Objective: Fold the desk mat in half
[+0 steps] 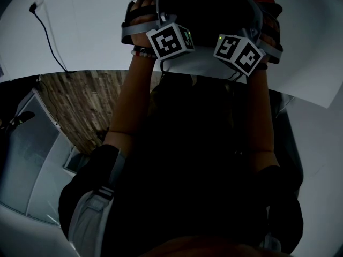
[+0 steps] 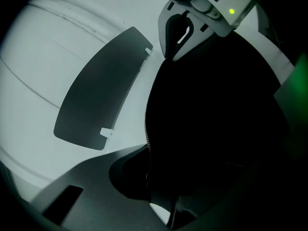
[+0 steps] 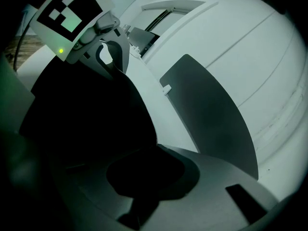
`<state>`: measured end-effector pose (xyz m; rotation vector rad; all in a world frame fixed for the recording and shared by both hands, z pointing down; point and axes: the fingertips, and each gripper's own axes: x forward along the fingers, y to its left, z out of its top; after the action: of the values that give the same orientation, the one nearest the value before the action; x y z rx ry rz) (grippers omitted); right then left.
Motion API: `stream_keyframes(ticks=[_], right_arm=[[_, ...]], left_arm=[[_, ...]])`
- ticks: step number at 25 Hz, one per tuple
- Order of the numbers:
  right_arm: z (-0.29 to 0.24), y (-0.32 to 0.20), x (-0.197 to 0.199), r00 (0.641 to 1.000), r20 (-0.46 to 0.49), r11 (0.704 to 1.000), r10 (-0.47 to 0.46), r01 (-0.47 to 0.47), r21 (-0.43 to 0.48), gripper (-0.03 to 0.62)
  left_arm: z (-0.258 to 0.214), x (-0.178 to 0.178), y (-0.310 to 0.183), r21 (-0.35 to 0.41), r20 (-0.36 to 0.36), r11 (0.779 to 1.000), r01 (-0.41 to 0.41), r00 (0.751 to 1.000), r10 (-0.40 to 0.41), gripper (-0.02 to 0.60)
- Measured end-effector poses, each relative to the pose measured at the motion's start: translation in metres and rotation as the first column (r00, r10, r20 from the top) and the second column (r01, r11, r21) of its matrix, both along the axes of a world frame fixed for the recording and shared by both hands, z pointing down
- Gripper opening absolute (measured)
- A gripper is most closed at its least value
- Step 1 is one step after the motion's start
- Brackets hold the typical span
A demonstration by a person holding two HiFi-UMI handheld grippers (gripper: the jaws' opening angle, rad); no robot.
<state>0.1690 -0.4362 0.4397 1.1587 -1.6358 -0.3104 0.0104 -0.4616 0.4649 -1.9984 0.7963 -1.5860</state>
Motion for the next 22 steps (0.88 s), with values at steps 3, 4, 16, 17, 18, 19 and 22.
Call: stream_keyframes(ticks=[3,4,16,17,18,19,22], right_arm=[[0.004,-0.007,-0.001,1.0,0.0,1.0,0.001,-0.001,-0.01,0.041],[0.006,-0.009,-0.001,1.0,-0.002,1.0,0.001,-0.001,-0.013,0.041],[0.024,-0.015,0.0,1.0,-0.022,0.998,-0.016,0.015,-0.062,0.121],[0.023,-0.015,0.0,1.0,-0.022,0.998,-0.015,0.014,-0.063,0.126],[0.022,-0.014,0.0,1.0,-0.021,0.998,-0.013,0.012,-0.063,0.132],[0.022,-0.013,0.001,1.0,-0.018,0.998,-0.008,0.007,-0.063,0.144],[0.023,-0.01,0.004,1.0,0.003,0.998,0.006,-0.006,-0.064,0.172]], left_arm=[[0.003,0.0,-0.005,-0.007,0.003,1.0,-0.002,1.0,0.002,0.06],[0.004,0.0,-0.007,-0.011,0.005,1.0,-0.003,1.0,0.004,0.063],[0.003,-0.001,-0.016,0.03,-0.016,0.999,0.023,1.0,-0.022,0.154],[0.001,-0.002,-0.017,0.036,-0.025,0.999,0.032,0.999,-0.031,0.163],[-0.001,-0.003,-0.018,0.041,-0.032,0.998,0.04,0.999,-0.039,0.177],[-0.002,-0.004,-0.018,0.043,-0.038,0.998,0.047,0.998,-0.045,0.193],[-0.002,-0.005,-0.017,0.042,-0.043,0.998,0.055,0.998,-0.053,0.207]])
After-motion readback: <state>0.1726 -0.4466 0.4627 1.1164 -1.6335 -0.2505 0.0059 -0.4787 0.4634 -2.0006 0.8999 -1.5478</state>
